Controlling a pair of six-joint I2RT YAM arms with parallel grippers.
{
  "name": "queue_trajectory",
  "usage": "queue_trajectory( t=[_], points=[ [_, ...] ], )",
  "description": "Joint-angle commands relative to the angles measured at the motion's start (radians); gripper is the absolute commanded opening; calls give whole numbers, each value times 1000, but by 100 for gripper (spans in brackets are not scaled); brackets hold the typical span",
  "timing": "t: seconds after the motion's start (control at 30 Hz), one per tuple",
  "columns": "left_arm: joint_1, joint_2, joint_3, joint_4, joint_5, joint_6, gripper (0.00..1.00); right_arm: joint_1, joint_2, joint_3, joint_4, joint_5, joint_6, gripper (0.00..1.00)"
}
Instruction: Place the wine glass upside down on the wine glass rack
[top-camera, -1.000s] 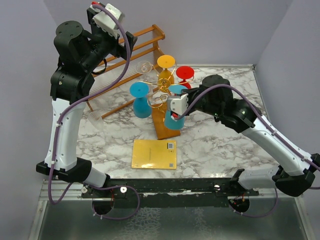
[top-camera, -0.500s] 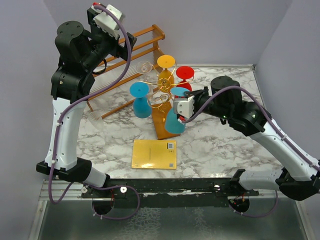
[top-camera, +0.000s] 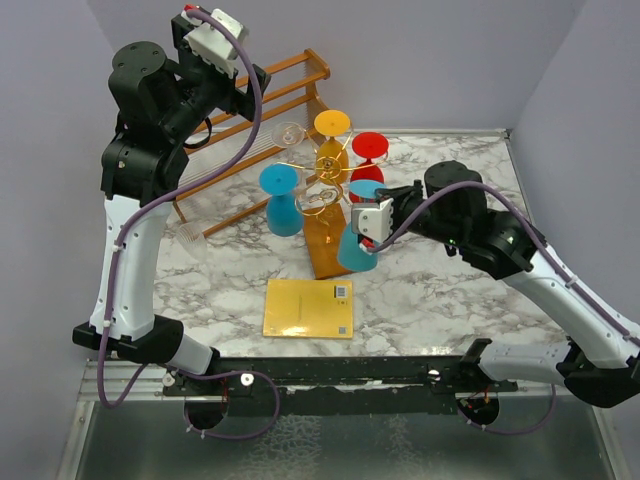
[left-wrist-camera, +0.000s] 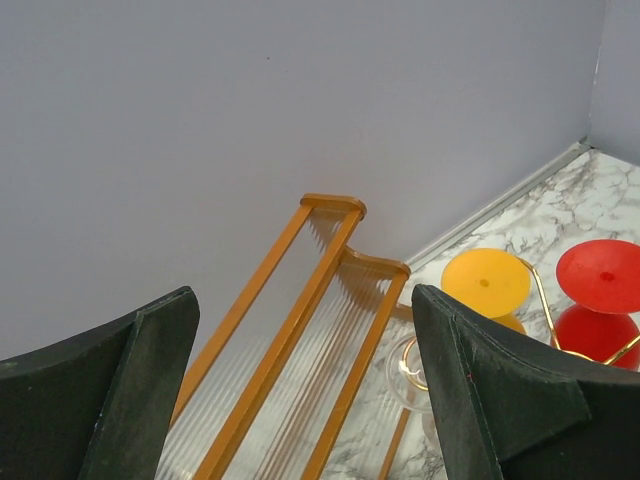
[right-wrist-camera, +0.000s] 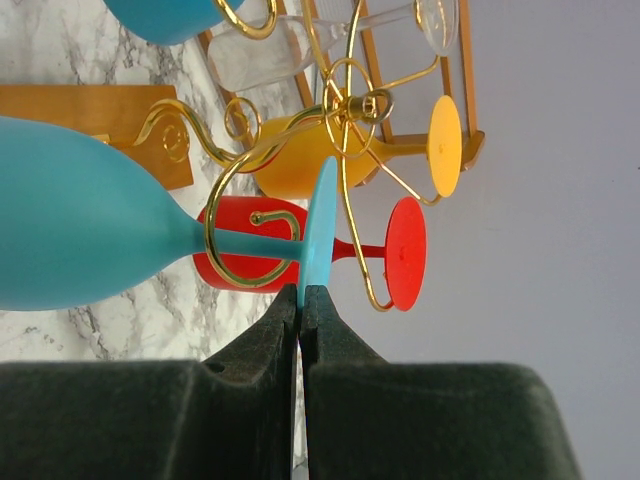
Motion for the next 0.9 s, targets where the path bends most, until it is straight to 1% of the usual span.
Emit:
queue_trajectory(
  t=[0.0,0.27,0.4,0.5,0.7,0.87],
  points=[
    [7,-1,3,14,-30,17,91,7,-18,-33,59,75,-10,1],
    [9,0,11,-5,-32,30,91,7,5,-61,100,121,-12,1],
    [9,-9,7,-27,-38,61,91,7,9,-75,112,135,-13,3],
    [8,-20,-1,-68,-40,109,91,7,9,-84,117,150,-13,7],
    [8,-52,-50,-159,-54,214,91,7,2,-98,116,168,-16,20],
    [8,-85,-113,-203,-121,275,91,7,-5,-112,114,179,-17,27]
  ],
)
